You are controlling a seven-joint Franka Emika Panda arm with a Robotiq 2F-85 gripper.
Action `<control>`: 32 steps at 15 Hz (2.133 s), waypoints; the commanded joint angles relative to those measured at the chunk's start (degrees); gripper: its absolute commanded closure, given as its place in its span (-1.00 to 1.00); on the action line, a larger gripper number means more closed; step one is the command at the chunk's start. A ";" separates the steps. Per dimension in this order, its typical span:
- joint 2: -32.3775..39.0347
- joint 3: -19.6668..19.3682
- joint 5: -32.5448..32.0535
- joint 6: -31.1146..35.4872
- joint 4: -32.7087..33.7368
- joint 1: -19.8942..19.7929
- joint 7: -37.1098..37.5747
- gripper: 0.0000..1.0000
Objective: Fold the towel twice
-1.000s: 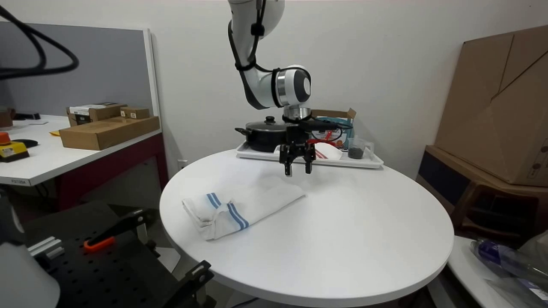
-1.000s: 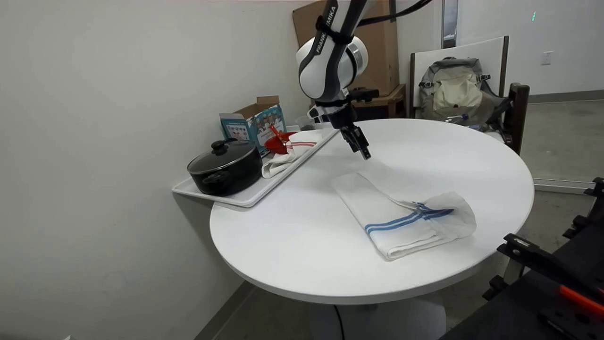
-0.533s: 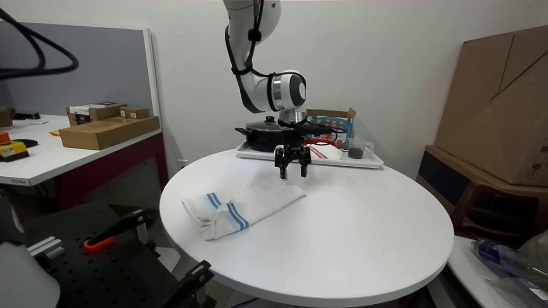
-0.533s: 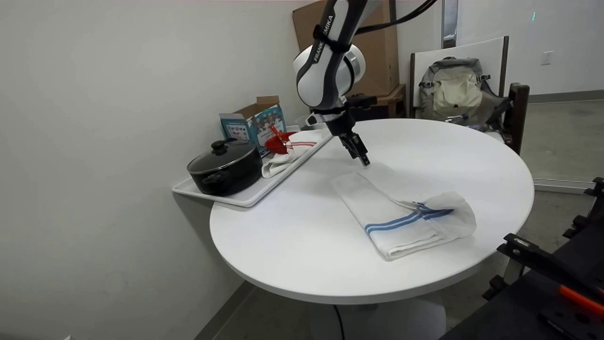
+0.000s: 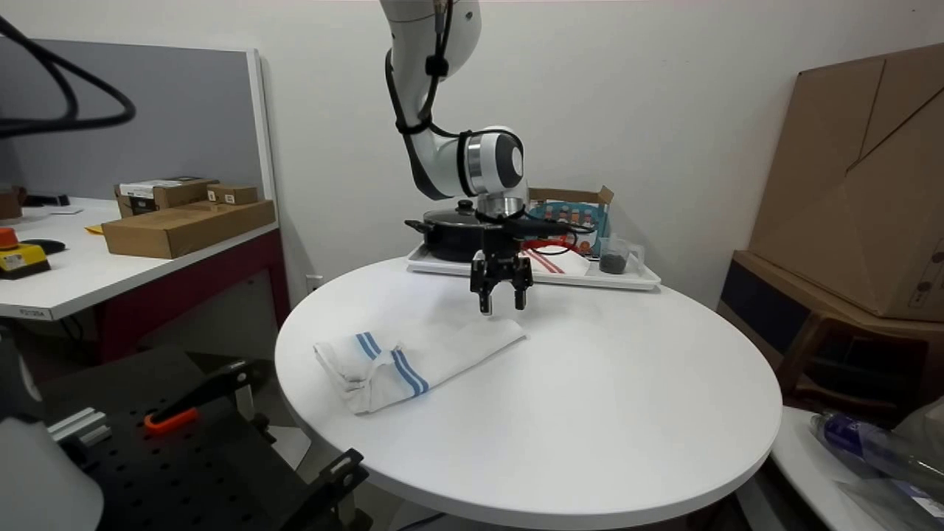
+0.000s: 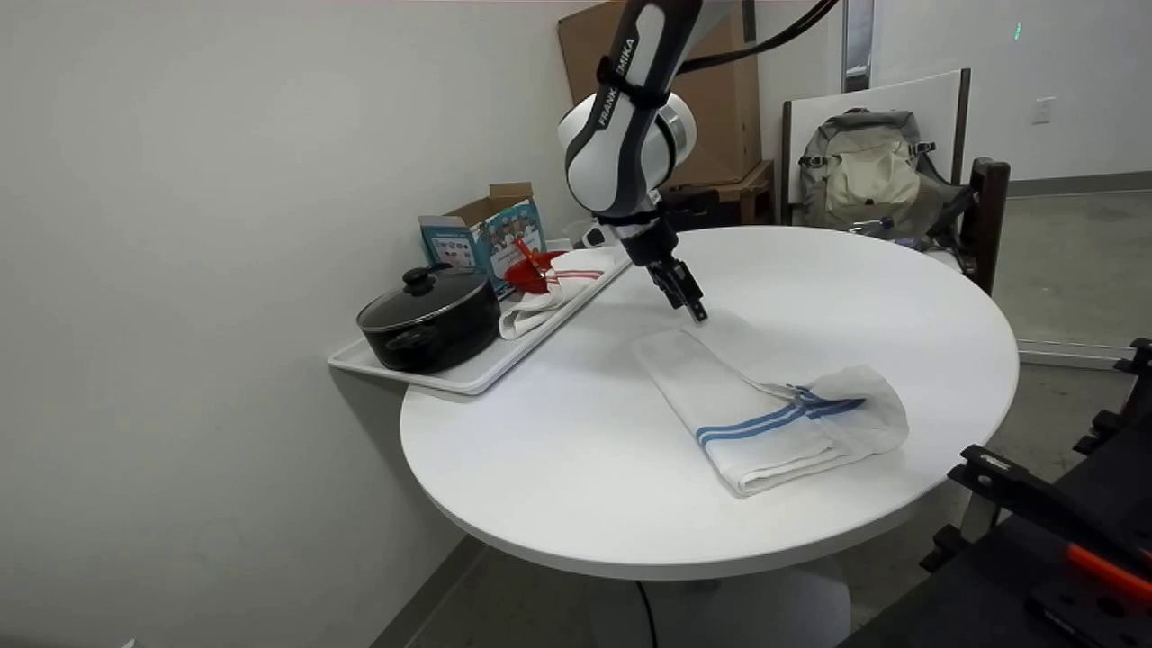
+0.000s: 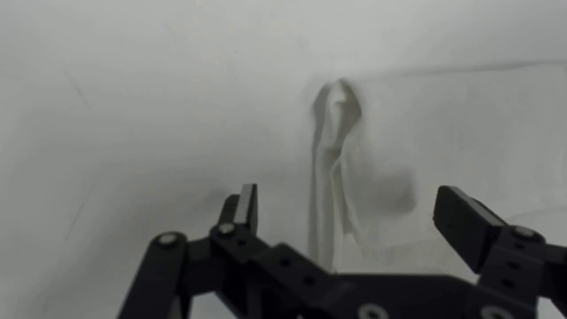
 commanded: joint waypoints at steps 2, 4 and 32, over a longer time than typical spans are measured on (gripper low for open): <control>0.38 -0.72 -1.02 -0.28 0.11 0.76 0.82 -0.99; 0.51 -0.77 -1.32 -0.04 0.03 0.80 0.64 -0.80; -8.28 -4.47 -1.71 -0.18 4.45 -3.60 3.93 0.98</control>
